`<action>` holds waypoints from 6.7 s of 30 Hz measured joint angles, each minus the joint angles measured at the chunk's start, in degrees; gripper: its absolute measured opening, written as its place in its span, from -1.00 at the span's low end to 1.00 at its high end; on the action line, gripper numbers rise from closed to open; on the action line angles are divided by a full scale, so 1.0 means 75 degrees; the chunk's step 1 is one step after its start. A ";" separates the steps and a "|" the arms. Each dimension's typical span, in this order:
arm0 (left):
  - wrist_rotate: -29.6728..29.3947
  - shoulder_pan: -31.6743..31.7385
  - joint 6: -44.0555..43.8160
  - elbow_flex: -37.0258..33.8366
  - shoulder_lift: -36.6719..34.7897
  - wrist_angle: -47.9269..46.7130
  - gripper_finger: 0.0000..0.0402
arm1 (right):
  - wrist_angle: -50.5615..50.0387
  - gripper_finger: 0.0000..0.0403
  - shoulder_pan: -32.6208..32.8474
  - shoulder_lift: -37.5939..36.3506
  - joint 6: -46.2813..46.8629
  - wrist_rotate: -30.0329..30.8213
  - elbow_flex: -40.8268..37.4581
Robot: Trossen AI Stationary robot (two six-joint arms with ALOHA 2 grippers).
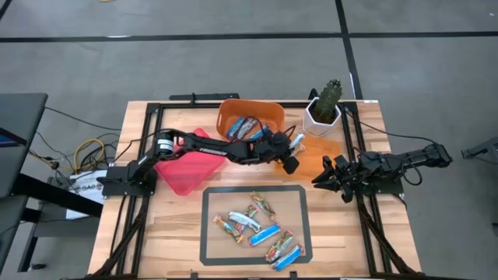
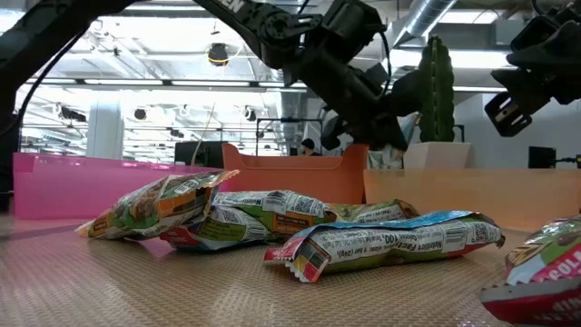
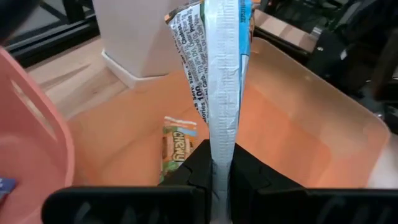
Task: Pick and place Granola Bars by type
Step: Put the yellow granola bar into the light orange bin, then put the top yellow granola bar into the light orange bin
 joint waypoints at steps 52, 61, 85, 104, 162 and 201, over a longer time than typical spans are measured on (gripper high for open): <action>-0.0101 -0.1026 0.2974 -0.0243 -0.0379 0.0591 -0.39 | 0.0000 -0.59 0.0001 -0.0003 0.0000 0.0000 0.0000; 0.0294 -0.1477 0.3692 -0.1503 -0.1276 0.0581 -0.39 | -0.0002 -0.59 0.0001 0.0000 0.0001 -0.0002 -0.0001; 0.0638 -0.2656 0.4845 -0.3217 -0.2011 -0.0650 -0.39 | 0.0001 -0.59 -0.0002 -0.0003 0.0003 0.0000 0.0000; 0.0629 -0.2534 0.7343 -0.3214 -0.2002 -0.1082 -0.01 | 0.0001 -0.59 0.0001 -0.0002 0.0001 0.0000 -0.0001; 0.1162 -0.2238 0.6650 -0.2871 -0.1481 -0.1530 -0.70 | 0.0004 -0.59 -0.0001 0.0041 0.0001 0.0000 -0.0001; 0.0837 -0.1012 0.0909 -0.2856 -0.1542 0.2971 -0.88 | 0.0001 -0.59 -0.0001 0.0043 0.0001 0.0000 0.0000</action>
